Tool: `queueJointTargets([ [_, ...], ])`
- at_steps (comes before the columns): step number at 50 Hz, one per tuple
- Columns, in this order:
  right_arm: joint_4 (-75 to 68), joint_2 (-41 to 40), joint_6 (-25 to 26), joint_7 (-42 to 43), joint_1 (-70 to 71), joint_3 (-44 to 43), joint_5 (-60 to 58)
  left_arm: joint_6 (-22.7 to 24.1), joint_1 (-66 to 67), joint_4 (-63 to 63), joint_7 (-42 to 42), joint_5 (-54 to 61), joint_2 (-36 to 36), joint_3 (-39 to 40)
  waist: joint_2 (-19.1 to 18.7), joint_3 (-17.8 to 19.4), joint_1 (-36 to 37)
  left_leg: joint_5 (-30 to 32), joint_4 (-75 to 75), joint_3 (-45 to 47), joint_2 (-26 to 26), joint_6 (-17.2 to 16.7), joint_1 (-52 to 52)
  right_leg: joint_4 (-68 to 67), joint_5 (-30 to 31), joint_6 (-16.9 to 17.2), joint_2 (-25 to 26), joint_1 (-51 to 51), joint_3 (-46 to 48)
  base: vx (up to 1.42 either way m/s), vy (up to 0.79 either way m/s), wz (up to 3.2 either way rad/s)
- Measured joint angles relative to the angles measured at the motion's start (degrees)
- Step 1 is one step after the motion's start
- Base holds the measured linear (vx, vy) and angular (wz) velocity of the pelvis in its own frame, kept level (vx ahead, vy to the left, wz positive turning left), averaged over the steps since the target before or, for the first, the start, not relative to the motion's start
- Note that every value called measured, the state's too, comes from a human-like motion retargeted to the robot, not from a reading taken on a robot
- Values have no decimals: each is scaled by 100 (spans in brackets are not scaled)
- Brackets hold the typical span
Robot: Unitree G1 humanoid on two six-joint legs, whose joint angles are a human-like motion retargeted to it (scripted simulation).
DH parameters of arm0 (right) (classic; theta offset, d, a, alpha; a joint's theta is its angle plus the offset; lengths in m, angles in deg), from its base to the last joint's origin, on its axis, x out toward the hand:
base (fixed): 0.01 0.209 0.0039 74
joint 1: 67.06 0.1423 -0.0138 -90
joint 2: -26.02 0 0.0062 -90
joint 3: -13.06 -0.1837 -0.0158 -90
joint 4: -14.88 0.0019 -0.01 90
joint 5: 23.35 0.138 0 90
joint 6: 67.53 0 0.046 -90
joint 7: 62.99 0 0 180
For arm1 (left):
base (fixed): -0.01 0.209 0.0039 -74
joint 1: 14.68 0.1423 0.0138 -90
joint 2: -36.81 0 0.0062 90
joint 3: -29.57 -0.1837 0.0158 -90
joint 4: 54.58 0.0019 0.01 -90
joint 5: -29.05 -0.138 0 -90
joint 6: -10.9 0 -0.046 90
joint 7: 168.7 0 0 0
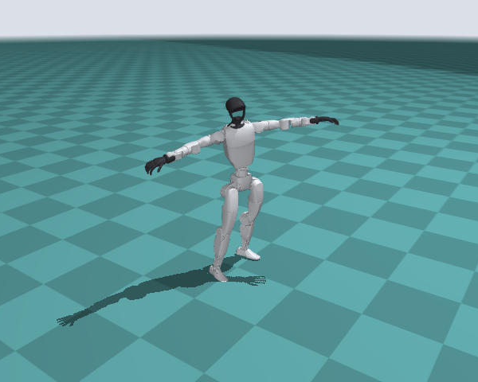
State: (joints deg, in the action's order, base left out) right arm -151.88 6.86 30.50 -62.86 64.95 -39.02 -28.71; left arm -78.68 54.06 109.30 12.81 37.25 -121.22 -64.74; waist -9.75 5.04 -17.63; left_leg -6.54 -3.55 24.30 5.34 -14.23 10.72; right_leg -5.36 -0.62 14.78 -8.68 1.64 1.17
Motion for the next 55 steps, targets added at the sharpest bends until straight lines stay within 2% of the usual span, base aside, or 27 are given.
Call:
queueJointTargets([
  [2, -59, -53, 50, 56, -1164, -1151, 109, -9, -1013, -15, 80, 123, 72, -903, -20, -5, -349, -2, -47, 264, 6, -14, 96, 28, 38, -8, 80, 68, -252, 2, -1, -120],
  [5, -239, -188, 134, 126, -1987, -1966, 362, -5, -1592, -91, 99, 281, 233, -1365, -125, -26, -1019, -26, -51, 642, 23, -22, 172, 76, 108, -14, 202, 192, -615, 3, -2, -119],
  [7, -243, -404, 196, 249, -3212, -3214, 590, -19, -2358, -55, 81, 364, 376, -2060, -116, -21, -1303, -43, -31, 912, 41, -23, 226, 118, 169, -17, 296, 264, -875, 2, -3, -125],
  [14, -338, -1167, 301, 394, -5218, -5205, 1285, -21, -3100, -15, -79, 144, 617, -2908, -192, 28, -2417, -117, 204, 1833, 100, 16, 316, 250, 417, -10, 601, 531, -1787, 1, -4, -126],
  [20, -174, -1817, 351, 303, -6375, -6158, 1654, -17, -3569, 178, -140, -173, 550, -3380, -199, 89, -2984, -139, 440, 2608, 108, 64, 392, 296, 619, -30, 849, 753, -2571, -2, -5, -124],
  [23, -101, -1993, 382, 241, -6662, -6336, 1707, -7, -3807, 245, -102, -229, 494, -3577, -192, 94, -3149, -128, 505, 2934, 94, 92, 432, 300, 703, -35, 963, 849, -2899, -2, -5, -101],
  [25, -114, -2066, 333, 112, -6747, -6522, 1646, 54, -4082, 329, -155, -511, 486, -3691, -57, 102, -3337, -414, 990, 3090, 185, 497, 416, 264, 559, -52, 918, 783, -2963, -1, -4, -61],
  [27, -26, -2091, 383, 188, -6828, -6449, 1694, 36, -4163, 244, -75, -311, 487, -3872, -158, 102, -3282, -161, 636, 3214, 120, 128, 456, 323, 787, -17, 1074, 914, -3185, -2, -6, -82],
  [39, 24, -2097, 395, 161, -6431, -6274, 2114, 27, -4785, 113, -146, -488, 804, -4420, -108, -6, -2863, -55, 483, 3153, 109, 161, 440, 470, 829, 19, 1059, 884, -3123, 1, -2, 2],
  [47, 45, -1946, 343, 282, -6010, -5906, 2084, 36, -5088, 199, -63, -416, 791, -4599, -36, -88, -2219, -41, 530, 2471, 206, 113, 234, 276, 569, -50, 857, 828, -2440, 2, 0, 81],
  [55, 126, -1637, 240, 411, -5492, -5485, 1947, 174, -5258, 281, 34, -237, 537, -4699, 192, -156, -1443, -5, 489, 1530, 258, 48, 25, 149, 318, -30, 567, 608, -1500, 1, 0, 111],
])
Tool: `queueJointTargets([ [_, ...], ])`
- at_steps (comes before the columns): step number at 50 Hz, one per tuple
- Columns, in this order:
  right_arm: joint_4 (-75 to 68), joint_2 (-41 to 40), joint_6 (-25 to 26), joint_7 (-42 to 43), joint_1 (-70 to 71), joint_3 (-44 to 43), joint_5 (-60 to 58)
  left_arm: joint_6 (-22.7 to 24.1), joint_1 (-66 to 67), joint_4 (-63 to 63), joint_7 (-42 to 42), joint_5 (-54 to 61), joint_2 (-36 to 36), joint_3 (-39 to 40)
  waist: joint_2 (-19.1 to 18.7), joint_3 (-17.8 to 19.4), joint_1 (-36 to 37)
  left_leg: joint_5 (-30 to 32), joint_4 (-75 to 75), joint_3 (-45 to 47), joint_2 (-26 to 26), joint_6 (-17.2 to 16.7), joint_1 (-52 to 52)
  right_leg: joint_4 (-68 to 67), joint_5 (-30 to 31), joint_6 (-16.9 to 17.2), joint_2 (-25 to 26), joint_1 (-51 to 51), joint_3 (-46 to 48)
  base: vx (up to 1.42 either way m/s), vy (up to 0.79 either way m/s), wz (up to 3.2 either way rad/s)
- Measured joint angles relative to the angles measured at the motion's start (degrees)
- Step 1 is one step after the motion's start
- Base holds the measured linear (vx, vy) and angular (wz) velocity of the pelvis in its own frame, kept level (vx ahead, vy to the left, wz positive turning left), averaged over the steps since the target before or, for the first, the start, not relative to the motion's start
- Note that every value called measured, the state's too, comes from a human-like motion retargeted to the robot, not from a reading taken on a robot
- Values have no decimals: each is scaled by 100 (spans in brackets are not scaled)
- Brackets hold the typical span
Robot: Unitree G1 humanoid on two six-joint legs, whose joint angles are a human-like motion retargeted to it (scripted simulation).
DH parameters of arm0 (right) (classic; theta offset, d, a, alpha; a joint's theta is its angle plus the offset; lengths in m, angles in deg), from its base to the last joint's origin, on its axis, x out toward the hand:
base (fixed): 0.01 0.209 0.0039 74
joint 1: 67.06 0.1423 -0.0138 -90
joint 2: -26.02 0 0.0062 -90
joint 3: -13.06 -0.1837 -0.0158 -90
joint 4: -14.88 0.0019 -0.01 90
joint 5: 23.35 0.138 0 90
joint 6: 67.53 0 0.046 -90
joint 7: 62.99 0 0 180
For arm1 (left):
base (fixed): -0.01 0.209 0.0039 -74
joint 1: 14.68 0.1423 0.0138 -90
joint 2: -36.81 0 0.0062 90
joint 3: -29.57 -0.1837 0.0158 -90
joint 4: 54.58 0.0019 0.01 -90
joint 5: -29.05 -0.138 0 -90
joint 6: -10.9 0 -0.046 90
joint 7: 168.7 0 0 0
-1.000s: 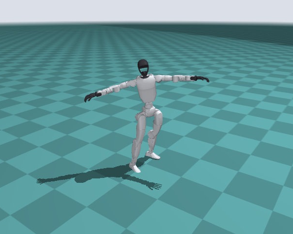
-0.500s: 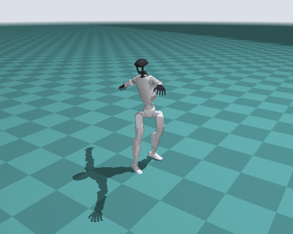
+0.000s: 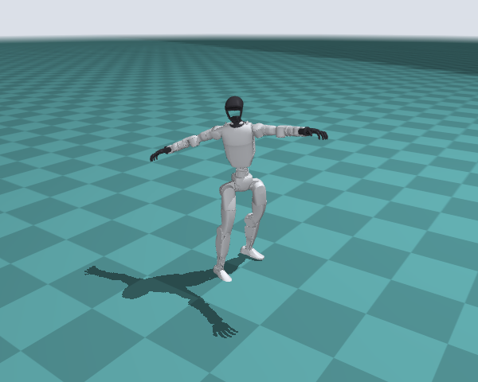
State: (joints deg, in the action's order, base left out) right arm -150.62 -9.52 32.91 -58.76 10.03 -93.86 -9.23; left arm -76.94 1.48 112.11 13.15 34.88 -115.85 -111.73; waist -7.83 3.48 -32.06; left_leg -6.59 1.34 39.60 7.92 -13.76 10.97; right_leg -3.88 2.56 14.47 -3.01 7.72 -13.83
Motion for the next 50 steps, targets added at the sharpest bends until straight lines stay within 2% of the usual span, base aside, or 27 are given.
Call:
queueJointTargets([
  [7, -10, 231, -101, 54, 231, 245, -286, 76, 208, 69, 128, 16, -286, 132, 326, -64, 753, -15, 67, -1105, -11, 3, -337, -49, -230, 11, -343, -304, 1085, 0, 2, 145],
  [17, 114, 373, -206, -29, 96, 312, -686, -5, 1130, 344, -26, -28, -478, 999, 924, -143, 2012, -68, 341, -3060, -177, 56, -1022, -183, -577, 53, -776, -905, 3024, 1, 3, 176],
  [25, 134, 682, -205, -156, 339, 535, -940, -166, 2240, 486, -129, 277, -539, 2035, 1425, -135, 3471, 168, 38, -4436, -409, -10, -1265, 28, -636, 53, -843, -1486, 4421, 2, 2, 155],
  [30, 289, 977, -193, -182, 763, 988, -1171, -317, 3025, 640, -257, 352, -620, 2841, 1724, -107, 4636, 353, -238, -5046, -540, -27, -1314, 84, -659, 53, -869, -1706, 5040, 4, 2, 114],
  [36, 626, 1296, -224, 1, 1682, 1946, -1569, -398, 4203, 689, -176, 282, -676, 3892, 2044, -9, 6239, 479, -374, -5526, -700, -4, -1419, 20, -690, 53, -962, -1808, 5506, 5, 3, 78],
  [41, 905, 1445, -277, 142, 3065, 3325, -1962, -440, 5818, 662, -93, 253, -497, 5261, 2177, 133, 7485, 527, -359, -5851, -864, 50, -1529, -56, -701, 34, -1065, -1881, 5817, 4, 5, 67],
  [45, 1024, 1319, -316, 231, 4551, 4730, -2115, -498, 7350, 652, -10, 330, -167, 6575, 2225, 168, 8219, 589, -354, -6158, -991, 111, -1666, -58, -676, -10, -1097, -1931, 6116, 2, 6, 79],
  [50, 961, 896, -329, 243, 6018, 6081, -2136, -662, 8666, 798, 23, 657, 303, 7754, 2255, 124, 8814, 715, -393, -6630, -1167, 192, -1859, -8, -621, -85, -1092, -2012, 6590, 1, 7, 96],
])
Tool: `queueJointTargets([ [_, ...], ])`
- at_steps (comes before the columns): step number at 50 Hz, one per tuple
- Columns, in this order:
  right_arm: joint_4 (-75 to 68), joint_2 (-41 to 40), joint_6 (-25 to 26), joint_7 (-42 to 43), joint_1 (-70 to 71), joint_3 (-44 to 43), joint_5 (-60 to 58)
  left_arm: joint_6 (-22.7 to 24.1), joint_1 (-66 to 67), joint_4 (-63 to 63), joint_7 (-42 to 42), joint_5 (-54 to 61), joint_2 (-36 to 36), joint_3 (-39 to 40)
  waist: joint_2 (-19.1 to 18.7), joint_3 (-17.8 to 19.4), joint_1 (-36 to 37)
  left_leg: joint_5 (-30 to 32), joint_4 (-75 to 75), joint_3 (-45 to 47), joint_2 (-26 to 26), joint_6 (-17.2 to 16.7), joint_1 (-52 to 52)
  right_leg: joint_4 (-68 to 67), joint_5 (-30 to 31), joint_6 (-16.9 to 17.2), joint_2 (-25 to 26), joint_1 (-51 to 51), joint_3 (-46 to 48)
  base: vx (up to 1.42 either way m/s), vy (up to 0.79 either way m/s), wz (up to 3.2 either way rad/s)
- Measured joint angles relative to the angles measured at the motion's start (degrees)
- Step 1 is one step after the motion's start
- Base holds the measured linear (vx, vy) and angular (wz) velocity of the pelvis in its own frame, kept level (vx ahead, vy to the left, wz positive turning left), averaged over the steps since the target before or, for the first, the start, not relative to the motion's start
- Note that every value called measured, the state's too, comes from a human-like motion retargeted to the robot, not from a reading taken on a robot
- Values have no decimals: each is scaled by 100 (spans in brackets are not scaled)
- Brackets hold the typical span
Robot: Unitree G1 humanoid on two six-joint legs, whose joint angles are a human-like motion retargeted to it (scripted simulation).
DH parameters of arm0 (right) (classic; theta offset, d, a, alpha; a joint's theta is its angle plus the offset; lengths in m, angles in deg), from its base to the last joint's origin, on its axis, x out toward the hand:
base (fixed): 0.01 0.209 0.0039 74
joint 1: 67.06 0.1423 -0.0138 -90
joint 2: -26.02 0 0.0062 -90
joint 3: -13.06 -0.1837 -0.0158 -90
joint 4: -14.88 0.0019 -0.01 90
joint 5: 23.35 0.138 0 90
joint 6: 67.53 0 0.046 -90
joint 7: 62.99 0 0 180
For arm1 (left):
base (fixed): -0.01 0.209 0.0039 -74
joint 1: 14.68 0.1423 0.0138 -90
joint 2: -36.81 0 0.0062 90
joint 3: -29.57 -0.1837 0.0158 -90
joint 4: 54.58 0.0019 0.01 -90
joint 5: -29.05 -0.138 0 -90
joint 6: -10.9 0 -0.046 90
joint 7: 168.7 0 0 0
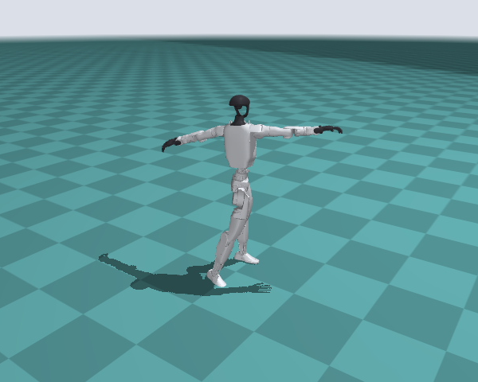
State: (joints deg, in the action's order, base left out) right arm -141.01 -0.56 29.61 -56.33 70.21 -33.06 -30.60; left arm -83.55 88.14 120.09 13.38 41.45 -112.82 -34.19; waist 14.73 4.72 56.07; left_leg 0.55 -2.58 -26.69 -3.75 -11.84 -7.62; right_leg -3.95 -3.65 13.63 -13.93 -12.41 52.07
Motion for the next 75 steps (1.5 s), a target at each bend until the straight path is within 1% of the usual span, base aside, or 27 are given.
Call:
queueJointTargets([
  [4, -163, -364, 8, -64, 886, 789, 91, -96, 677, 61, -161, 319, 306, 667, -63, -67, 222, 116, -64, -404, -134, 18, -103, 3, 30, -80, 16, -97, 413, 0, 8, 103],
  [8, -286, -622, 7, -132, 1414, 1198, 163, -73, 1009, -9, -339, 527, 474, 956, -174, -137, 319, 221, -146, -773, -230, 2, -141, -65, 42, -162, 30, -204, 781, 0, 7, 93],
  [14, -361, -881, -12, -193, 1951, 1606, 71, -4, 1146, -170, -447, 599, 597, 1058, -357, -237, 222, 310, -242, -1109, -286, -23, -132, -236, 35, -237, 24, -304, 1102, 0, 5, 57],
  [20, -348, -1014, -11, -256, 2192, 1859, -51, 24, 1029, -238, -528, 574, 678, 985, -476, -289, -22, 281, -242, -1027, -275, -18, -101, -328, 24, -256, -38, -280, 1019, 1, 1, -7],
  [26, -391, -1021, 43, -263, 2238, 1929, -80, 33, 834, -303, -599, 552, 706, 794, -572, -324, -420, 187, -209, -599, -198, -13, 3, -312, 40, -239, -121, -192, 610, 2, 0, -64],
  [33, -416, -865, 59, -212, 2278, 1895, -66, 100, 521, -447, -572, 442, 634, 460, -738, -372, -1062, -57, 30, 183, -80, -11, 129, -269, 88, -159, -217, -14, -137, 2, 0, -104],
  [40, -411, -541, 76, -165, 2193, 1764, -97, 124, 2, -485, -480, 209, 440, 12, -1038, -378, -1859, -410, 390, 1182, 121, 55, 290, -343, 91, -82, -281, 266, -1098, 1, -1, -132],
  [44, -468, -326, 137, -194, 2001, 1641, -53, 126, -391, -465, -459, 163, 214, -376, -1218, -330, -2420, -532, 510, 1758, 226, 27, 438, -204, 166, 33, -261, 363, -1692, 1, -2, -139],
  [55, -725, 249, 163, -370, 1327, 824, 18, 278, -1873, -471, -265, -37, -615, -1532, -1911, -139, -4190, -880, 697, 3551, 573, -106, 1090, -144, 221, 137, -129, 743, -3517, 1, -2, -151],
  [62, -806, 401, 159, -283, 526, -5, 198, 401, -3017, -669, -90, -149, -762, -2451, -2394, 21, -5645, -944, 556, 4635, 808, -253, 1589, -241, 248, 137, 171, 1070, -4625, 0, -5, -142],
  [68, -963, 301, 240, -318, -994, -1266, 466, 399, -3918, -921, -38, -307, -550, -3408, -2708, 84, -7080, -906, 291, 5408, 875, -283, 1904, -229, 308, 137, 430, 1357, -5400, 2, -4, -119],
  [73, -1055, 63, 284, -429, -2947, -2937, 652, 386, -4835, -1088, -56, -468, -361, -4384, -2842, 133, -8163, -871, 133, 6026, 887, -271, 2038, -89, 439, 137, 643, 1598, -6018, 2, -5, -116],
  [75, -1105, -44, 303, -464, -3596, -3466, 718, 387, -5121, -1135, -53, -502, -301, -4683, -2886, 155, -8581, -868, 127, 6271, 905, -267, 2056, -14, 512, 130, 739, 1692, -6263, 1, -8, -119],
])
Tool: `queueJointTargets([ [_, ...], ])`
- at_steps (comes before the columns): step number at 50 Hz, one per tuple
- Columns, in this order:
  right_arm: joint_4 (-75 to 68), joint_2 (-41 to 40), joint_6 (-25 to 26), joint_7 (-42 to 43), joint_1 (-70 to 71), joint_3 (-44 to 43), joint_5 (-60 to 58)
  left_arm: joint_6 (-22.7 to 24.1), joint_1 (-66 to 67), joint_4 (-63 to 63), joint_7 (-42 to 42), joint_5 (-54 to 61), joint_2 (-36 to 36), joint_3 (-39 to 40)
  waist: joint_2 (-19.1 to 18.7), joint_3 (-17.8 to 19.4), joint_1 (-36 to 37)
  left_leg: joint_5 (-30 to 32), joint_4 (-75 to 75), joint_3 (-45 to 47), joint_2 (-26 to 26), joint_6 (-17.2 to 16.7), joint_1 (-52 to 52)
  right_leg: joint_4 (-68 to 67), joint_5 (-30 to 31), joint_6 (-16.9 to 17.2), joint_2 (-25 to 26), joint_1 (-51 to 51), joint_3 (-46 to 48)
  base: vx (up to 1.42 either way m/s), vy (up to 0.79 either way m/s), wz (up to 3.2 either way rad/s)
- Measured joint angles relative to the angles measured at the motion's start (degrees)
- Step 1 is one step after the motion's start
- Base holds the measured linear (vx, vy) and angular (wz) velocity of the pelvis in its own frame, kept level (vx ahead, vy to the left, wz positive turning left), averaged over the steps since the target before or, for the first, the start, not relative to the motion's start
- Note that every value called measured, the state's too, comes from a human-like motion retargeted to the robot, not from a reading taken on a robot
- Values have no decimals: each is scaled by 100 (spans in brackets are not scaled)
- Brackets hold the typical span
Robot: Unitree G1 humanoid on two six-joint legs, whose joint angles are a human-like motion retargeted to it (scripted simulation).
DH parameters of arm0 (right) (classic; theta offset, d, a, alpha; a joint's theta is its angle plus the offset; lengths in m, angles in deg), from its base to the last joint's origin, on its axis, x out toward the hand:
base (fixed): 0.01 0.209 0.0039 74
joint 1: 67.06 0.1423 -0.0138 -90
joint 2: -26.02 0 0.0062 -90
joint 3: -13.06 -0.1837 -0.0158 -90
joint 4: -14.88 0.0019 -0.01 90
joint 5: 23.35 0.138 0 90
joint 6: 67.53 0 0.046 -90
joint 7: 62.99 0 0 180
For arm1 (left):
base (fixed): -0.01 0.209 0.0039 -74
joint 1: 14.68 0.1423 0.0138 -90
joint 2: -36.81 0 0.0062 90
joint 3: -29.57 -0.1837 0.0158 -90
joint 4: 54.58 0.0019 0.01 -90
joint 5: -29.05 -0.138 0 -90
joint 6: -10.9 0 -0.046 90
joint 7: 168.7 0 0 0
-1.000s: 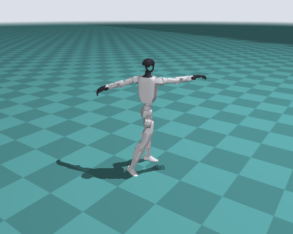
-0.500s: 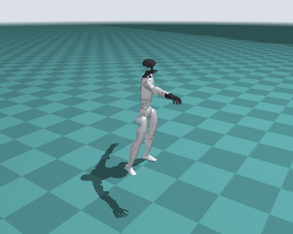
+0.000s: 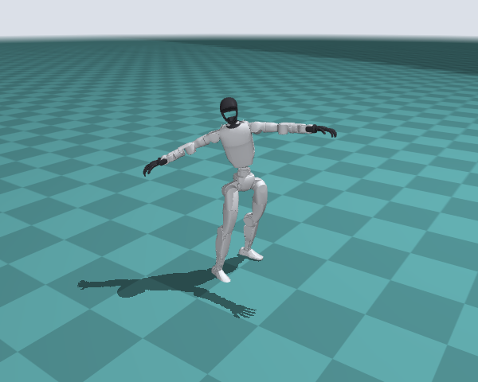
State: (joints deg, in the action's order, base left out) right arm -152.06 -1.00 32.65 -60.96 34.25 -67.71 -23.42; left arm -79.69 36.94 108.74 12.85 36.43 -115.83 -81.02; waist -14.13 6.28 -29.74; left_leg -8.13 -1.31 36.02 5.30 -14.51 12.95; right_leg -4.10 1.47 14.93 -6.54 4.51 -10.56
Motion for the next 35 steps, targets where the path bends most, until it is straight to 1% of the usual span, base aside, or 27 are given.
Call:
queueJointTargets([
  [5, -82, -268, 64, -11, -1460, -1284, 212, -11, -693, -124, 88, 19, 123, -708, -50, 103, -908, -6, 84, 625, 71, 14, 42, 150, 200, -10, 262, 214, -629, 1, -10, -123],
  [9, -88, -487, 112, -3, -2398, -2207, 516, -11, -1214, -277, 125, 8, 240, -1283, -26, 164, -1461, -3, 182, 1103, 130, 42, 102, 197, 338, -4, 488, 360, -1116, 1, -12, -122],
  [13, -83, -702, 148, -9, -3070, -2946, 951, -21, -1712, -375, 94, -36, 413, -1785, 23, 168, -1842, 16, 249, 1528, 173, 87, 184, 234, 467, 6, 710, 462, -1556, 2, -12, -112],
  [17, -100, -887, 190, -45, -3443, -3443, 1440, -58, -2147, -373, 46, -14, 612, -2159, 67, 118, -2043, 57, 258, 1863, 202, 130, 274, 309, 599, 7, 908, 505, -1907, 3, -12, -93],
  [21, -99, -1024, 218, -105, -3566, -3683, 1799, -88, -2498, -318, -13, 19, 769, -2419, 91, 43, -2092, 88, 252, 2066, 221, 166, 337, 390, 706, 7, 1044, 512, -2138, 3, -10, -63],
  [26, -27, -1140, 220, -164, -3512, -3659, 1916, -79, -2825, -312, -74, 24, 844, -2632, 95, -44, -1985, 100, 237, 2094, 236, 181, 349, 425, 748, 7, 1106, 519, -2212, 1, -3, -18],
  [30, 30, -1192, 209, -177, -3391, -3531, 1861, -48, -3004, -369, -88, 2, 816, -2757, 88, -98, -1807, 95, 202, 1904, 243, 160, 295, 383, 691, 7, 1064, 534, -2064, 0, 1, 31],
  [35, 57, -1193, 177, -140, -3243, -3394, 1791, -27, -3138, -389, -91, -2, 738, -2891, 97, -156, -1500, 95, 129, 1373, 262, 93, 162, 254, 512, -8, 902, 523, -1579, 0, 4, 92],
])
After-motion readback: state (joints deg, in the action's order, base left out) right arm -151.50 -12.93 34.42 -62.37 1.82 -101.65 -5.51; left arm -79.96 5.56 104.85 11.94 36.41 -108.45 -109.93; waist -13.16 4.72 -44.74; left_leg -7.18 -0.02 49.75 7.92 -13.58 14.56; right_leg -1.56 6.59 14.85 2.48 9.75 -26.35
